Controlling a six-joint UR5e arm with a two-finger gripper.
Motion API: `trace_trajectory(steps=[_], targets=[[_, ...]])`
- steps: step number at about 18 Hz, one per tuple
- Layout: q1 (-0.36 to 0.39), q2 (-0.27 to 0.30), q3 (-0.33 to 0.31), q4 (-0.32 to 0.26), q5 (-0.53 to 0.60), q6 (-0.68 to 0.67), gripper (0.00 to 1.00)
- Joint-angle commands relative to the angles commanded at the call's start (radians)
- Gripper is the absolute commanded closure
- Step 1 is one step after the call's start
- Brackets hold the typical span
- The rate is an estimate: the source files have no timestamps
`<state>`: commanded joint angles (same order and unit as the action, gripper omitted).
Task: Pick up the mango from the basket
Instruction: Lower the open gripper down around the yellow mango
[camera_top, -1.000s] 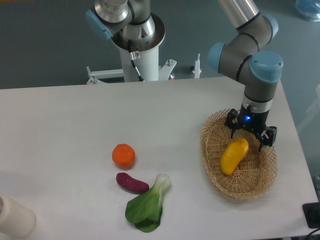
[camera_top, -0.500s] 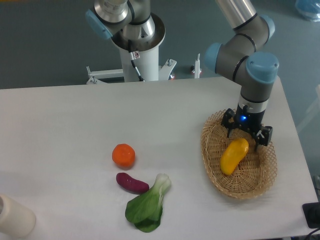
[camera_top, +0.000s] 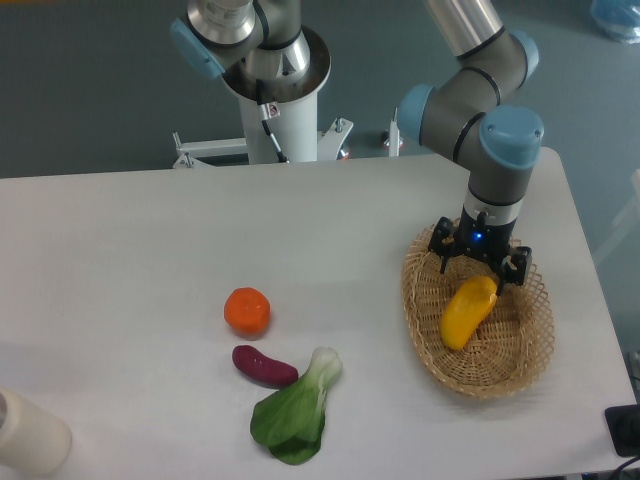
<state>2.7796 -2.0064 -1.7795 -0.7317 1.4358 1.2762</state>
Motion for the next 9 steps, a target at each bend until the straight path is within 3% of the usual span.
trace_trajectory(steps=[6,9], targets=[[-0.032,-0.054,0.012,0.003,0.000,-0.003,0.00],[-0.035,-0.051,0.014,0.005,0.000,0.000,0.00]])
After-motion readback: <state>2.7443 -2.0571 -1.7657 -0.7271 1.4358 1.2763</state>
